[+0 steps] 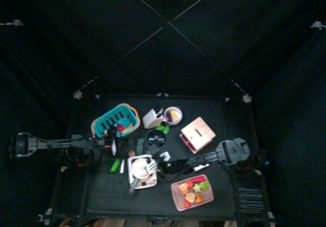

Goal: Place pan on stov

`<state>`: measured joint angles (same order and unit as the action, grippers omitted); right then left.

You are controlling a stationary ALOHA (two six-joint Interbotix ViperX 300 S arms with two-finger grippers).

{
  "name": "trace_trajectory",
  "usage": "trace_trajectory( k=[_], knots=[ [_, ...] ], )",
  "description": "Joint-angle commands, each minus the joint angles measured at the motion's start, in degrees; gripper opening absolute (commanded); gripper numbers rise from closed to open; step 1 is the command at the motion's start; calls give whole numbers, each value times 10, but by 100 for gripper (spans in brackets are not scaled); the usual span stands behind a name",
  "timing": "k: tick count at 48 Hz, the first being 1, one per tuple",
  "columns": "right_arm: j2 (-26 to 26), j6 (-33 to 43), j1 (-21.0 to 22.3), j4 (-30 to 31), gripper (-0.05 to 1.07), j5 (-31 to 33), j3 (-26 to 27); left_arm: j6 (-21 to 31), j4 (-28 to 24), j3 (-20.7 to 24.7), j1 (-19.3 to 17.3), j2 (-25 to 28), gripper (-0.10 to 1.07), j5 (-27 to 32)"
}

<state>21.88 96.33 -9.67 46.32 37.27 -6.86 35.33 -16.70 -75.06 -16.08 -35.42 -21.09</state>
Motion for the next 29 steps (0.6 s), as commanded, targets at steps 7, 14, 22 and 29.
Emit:
trace_trajectory(
  k=[7,14,22,29],
  knots=[
    [-41,0,1,1,76,3,9,-2,0,6,1,0,43,-2],
    [-52,0,1,-1,76,4,-4,-2,0,6,1,0,43,-2],
    [-70,1,1,-2,76,4,-25,-2,1,6,1,0,43,-2],
    [-85,1,1,-24,76,4,-55,-2,1,4,1,0,43,-2]
  ],
)
